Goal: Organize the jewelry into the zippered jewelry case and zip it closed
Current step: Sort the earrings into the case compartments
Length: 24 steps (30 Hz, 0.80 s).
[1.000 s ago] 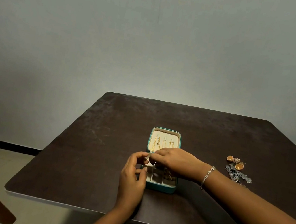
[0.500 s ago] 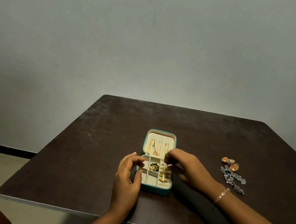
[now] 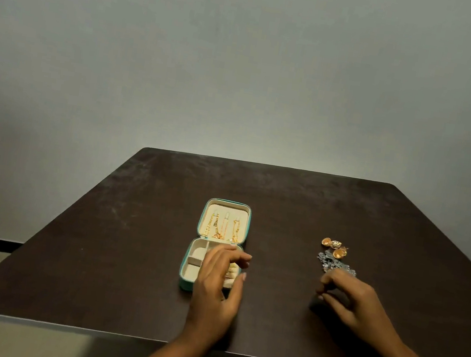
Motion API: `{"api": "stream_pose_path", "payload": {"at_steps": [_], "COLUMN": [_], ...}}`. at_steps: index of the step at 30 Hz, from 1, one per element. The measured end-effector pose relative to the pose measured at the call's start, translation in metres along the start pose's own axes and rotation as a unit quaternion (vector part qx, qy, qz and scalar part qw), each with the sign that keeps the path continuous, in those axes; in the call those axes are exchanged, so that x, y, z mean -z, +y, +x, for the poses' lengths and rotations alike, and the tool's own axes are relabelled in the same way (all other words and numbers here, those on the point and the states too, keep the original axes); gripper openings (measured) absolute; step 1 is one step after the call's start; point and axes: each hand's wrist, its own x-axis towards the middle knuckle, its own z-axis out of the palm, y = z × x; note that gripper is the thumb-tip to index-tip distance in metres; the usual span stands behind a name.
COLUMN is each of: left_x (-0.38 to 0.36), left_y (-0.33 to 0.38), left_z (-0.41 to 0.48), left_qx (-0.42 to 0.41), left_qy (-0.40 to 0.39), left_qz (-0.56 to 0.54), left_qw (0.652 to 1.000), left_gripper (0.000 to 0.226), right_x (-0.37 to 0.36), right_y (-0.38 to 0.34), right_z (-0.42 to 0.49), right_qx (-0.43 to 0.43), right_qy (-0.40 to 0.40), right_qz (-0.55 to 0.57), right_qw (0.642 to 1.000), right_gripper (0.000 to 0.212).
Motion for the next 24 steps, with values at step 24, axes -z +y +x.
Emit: {"api": "stream_pose_path", "payload": {"at_steps": [24], "left_x": [-0.137], "left_y": [-0.001], "left_z": [0.020], "left_qx": [0.033], "left_qy": [-0.125], "left_qz": [-0.003], "left_qw": [0.992], "left_gripper": [0.022], "right_x": [0.023], "right_y": [0.080], "right_z": [0.007], "right_qx": [-0.243], "right_qy": [0.067], "right_qz": [0.038], "right_qw": [0.967], "right_gripper": [0.024]}}
